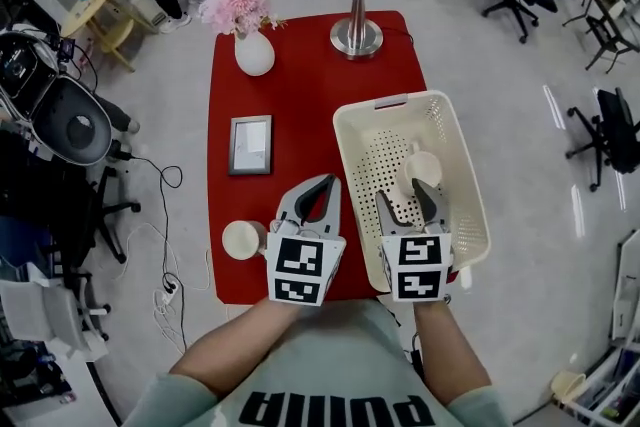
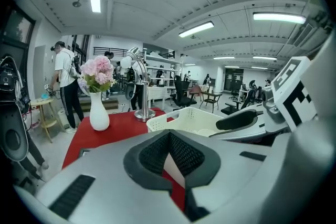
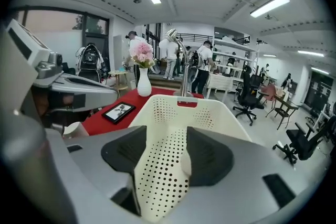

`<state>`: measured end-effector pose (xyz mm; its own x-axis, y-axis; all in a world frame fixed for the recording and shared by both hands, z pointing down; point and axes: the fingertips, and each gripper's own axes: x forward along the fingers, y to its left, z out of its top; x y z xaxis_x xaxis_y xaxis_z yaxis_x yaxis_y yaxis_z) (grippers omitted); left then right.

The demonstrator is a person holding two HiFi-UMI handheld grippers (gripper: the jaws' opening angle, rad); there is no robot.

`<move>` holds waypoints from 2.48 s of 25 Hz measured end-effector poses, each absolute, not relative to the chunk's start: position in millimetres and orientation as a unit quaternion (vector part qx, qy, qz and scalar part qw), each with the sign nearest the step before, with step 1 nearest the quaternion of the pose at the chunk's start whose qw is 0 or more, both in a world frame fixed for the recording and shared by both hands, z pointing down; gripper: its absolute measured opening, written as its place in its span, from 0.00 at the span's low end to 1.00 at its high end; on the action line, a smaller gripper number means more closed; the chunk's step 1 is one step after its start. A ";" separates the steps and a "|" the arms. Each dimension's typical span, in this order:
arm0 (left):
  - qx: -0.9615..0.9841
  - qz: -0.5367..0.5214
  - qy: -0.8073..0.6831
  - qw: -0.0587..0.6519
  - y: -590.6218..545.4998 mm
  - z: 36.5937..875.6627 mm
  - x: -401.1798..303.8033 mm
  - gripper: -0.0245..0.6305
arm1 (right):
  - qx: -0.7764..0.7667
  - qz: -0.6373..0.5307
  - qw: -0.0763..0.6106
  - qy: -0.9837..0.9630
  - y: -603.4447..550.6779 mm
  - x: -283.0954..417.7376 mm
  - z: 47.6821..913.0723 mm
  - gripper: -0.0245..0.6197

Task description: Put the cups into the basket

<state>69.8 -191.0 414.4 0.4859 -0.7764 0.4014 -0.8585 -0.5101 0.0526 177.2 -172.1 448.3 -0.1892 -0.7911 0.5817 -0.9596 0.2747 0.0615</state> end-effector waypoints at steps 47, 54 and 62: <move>0.722 0.132 -0.652 0.190 -74.5 436.7 -171.7 0.04 | 0.332 0.093 0.270 -0.899 -82.9 -97.1 440.4 0.06; 0.715 0.136 -0.659 0.189 -74.4 437.5 -178.1 0.05 | 0.332 0.093 0.273 -0.898 -84.9 -99.1 442.0 0.06; 0.699 0.136 -0.675 0.195 -73.0 440.3 -191.5 0.05 | 0.312 0.096 0.279 -0.903 -85.9 -108.9 450.5 0.07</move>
<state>-191.5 -73.0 440.3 0.0526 -0.8897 0.4534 -0.9959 -0.0135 0.0889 -108.9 -85.9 450.5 -0.6499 -0.5090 0.5644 -0.6167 0.7872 -0.0002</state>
